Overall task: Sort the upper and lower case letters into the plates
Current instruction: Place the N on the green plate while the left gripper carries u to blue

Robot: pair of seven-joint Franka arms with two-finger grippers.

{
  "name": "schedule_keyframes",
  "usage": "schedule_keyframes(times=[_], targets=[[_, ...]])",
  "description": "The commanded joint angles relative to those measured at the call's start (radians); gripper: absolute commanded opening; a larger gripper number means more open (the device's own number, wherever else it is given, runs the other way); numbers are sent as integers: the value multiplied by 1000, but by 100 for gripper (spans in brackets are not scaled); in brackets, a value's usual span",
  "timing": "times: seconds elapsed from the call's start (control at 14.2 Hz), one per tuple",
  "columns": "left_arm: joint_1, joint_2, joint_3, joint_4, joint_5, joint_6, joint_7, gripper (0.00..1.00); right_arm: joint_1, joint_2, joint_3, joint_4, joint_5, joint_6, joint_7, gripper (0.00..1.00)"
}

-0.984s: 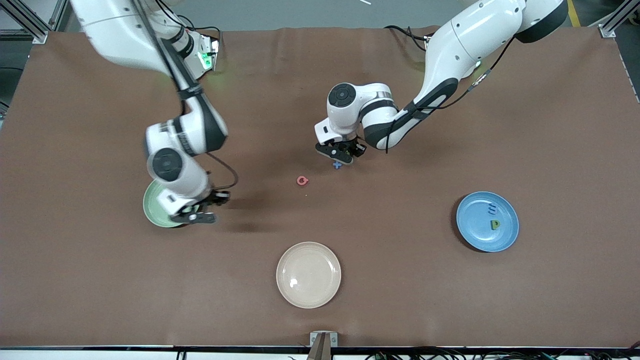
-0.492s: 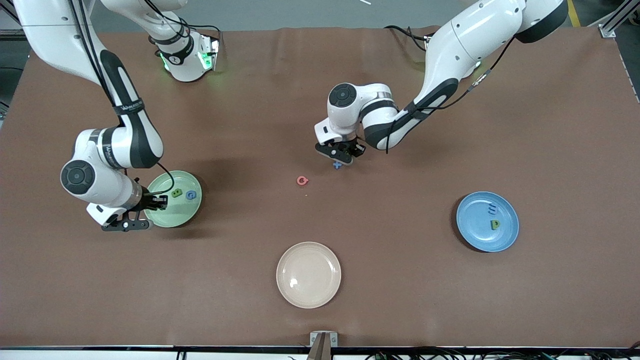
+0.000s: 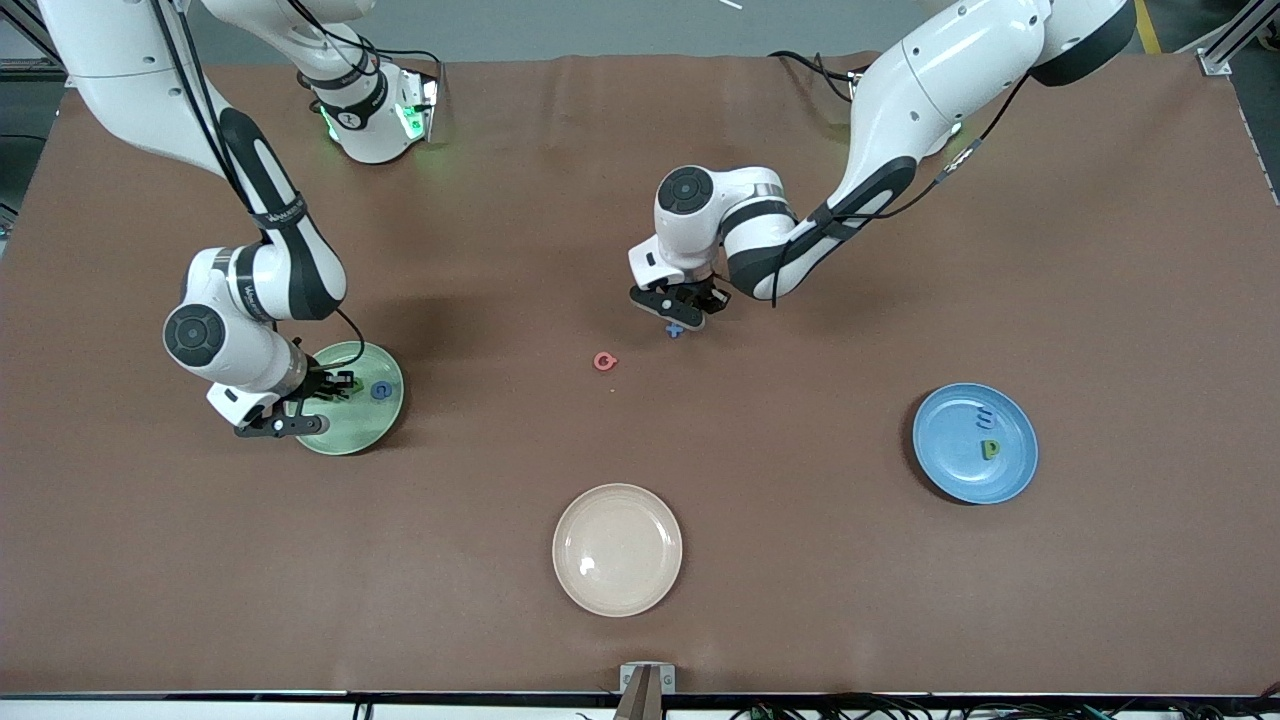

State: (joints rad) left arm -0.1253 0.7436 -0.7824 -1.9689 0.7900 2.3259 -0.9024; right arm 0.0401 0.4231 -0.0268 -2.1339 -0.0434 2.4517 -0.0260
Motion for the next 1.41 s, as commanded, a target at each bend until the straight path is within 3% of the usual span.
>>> schedule_keyframes(times=[0.0, 0.28, 0.35, 0.42, 0.49, 0.56, 0.7, 0.98, 1.12, 1.34], targets=[[10, 3, 3, 7, 23, 10, -9, 6, -57, -70, 18, -81, -15, 12, -52, 1], [41, -75, -17, 2, 5, -48, 23, 6, -62, -69, 21, -90, -12, 10, -54, 3], [90, -82, -67, 1, -6, -78, 40, 6, -60, -69, 22, -90, -7, 7, -52, 5], [164, -84, -131, 1, -17, -106, 60, 6, -57, -69, 22, -90, -7, 4, -52, 20], [252, -83, -208, -4, -17, -144, 97, 6, -55, -69, 22, -89, -7, 1, -49, 68], [350, -81, -294, -4, -18, -201, 146, 6, -55, -69, 24, -87, -7, 0, -49, 99], [517, -75, -432, -4, -20, -317, 247, 6, -54, -72, 25, -74, -7, -10, -45, 100], [763, -76, -550, -1, -31, -440, 515, 6, -8, -87, 27, 43, -4, -161, -5, 100], [893, -76, -592, 2, -31, -480, 636, 7, 79, -81, 27, 119, -4, -250, 186, 100], [1082, -60, -586, 4, -16, -473, 873, 7, 225, -45, 27, 185, 23, -254, 566, 100]])
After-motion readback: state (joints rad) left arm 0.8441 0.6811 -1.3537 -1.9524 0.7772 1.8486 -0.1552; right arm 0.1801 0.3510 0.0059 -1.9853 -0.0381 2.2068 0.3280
